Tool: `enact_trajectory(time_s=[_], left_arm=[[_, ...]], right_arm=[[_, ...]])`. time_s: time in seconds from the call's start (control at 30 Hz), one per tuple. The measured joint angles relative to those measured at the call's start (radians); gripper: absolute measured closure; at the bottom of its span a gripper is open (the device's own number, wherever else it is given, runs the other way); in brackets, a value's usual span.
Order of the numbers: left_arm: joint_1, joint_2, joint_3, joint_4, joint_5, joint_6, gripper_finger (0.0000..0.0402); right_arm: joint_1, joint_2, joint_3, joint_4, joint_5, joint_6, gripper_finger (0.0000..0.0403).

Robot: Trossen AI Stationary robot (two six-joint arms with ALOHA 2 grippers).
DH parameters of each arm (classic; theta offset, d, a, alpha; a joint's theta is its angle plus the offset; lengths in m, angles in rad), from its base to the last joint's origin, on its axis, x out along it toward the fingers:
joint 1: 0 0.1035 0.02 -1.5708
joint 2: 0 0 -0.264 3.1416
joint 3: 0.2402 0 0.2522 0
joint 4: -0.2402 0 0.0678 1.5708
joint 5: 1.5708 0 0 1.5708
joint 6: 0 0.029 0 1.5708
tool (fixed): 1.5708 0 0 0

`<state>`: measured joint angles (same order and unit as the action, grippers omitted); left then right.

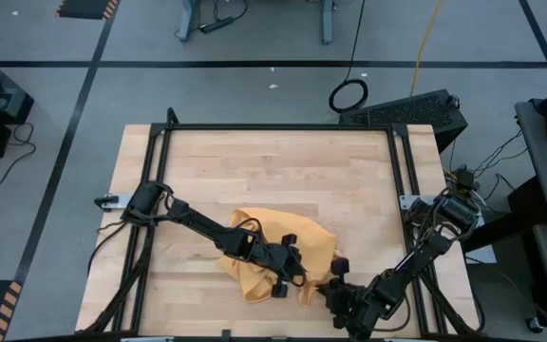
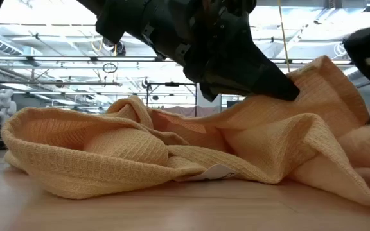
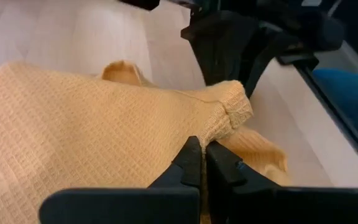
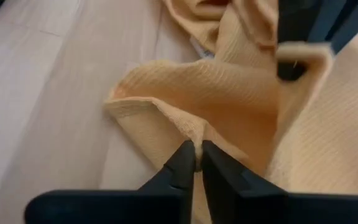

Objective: Roll towel
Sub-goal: Roll the yellow towel

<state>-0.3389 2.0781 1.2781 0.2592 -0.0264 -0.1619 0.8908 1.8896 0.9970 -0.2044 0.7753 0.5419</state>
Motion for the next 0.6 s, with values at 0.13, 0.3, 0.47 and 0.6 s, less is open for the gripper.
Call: enact_trajectory(time_s=[0.13, 0.3, 0.47, 0.6], left_arm=[[0.012, 0.019, -0.001, -0.011, 0.008, -0.046, 0.0399], [0.027, 0.032, 0.000, 0.012, 0.036, -0.113, 0.0399], [0.033, 0.040, 0.000, 0.016, 0.048, -0.151, 0.0400], [0.041, 0.039, 0.000, 0.009, 0.051, -0.176, 0.0400]], right_arm=[[0.004, 0.000, 0.000, -0.008, 0.018, -0.143, 0.0335], [0.004, 0.000, 0.000, -0.025, 0.018, -0.302, 0.0278], [0.005, 0.000, 0.000, -0.032, 0.104, -0.374, 0.0234], [0.008, 0.000, 0.000, -0.033, 0.168, -0.422, 0.0220]])
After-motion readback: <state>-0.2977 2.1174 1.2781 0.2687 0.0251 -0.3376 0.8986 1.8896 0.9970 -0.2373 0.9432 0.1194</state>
